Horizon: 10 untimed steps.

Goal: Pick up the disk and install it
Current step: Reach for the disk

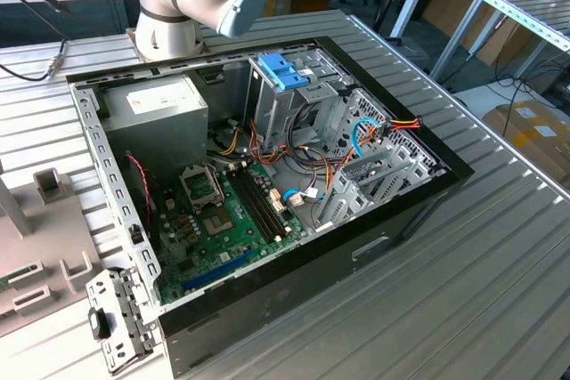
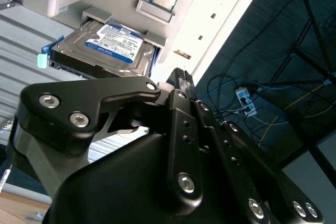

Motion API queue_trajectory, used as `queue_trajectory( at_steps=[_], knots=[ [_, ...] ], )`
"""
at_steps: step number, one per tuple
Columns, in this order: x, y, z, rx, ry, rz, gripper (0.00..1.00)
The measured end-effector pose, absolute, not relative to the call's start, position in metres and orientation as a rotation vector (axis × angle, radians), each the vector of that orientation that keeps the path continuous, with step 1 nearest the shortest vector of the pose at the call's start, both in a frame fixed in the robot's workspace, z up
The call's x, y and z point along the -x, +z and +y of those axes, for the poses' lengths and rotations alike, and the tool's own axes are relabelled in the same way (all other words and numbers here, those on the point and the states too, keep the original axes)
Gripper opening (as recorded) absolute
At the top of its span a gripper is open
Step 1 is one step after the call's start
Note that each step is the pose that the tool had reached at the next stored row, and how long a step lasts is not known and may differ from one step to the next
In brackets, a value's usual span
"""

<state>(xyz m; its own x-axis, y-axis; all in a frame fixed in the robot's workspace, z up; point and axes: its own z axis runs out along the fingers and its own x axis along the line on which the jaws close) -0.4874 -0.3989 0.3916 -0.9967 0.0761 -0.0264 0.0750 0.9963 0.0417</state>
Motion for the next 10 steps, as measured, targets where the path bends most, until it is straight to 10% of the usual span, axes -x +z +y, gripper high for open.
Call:
queue_trajectory(
  at_steps=[10],
  knots=[
    [0.4792, 0.3905, -0.399, -0.118, 0.063, 3.111, 0.11]
  ],
)
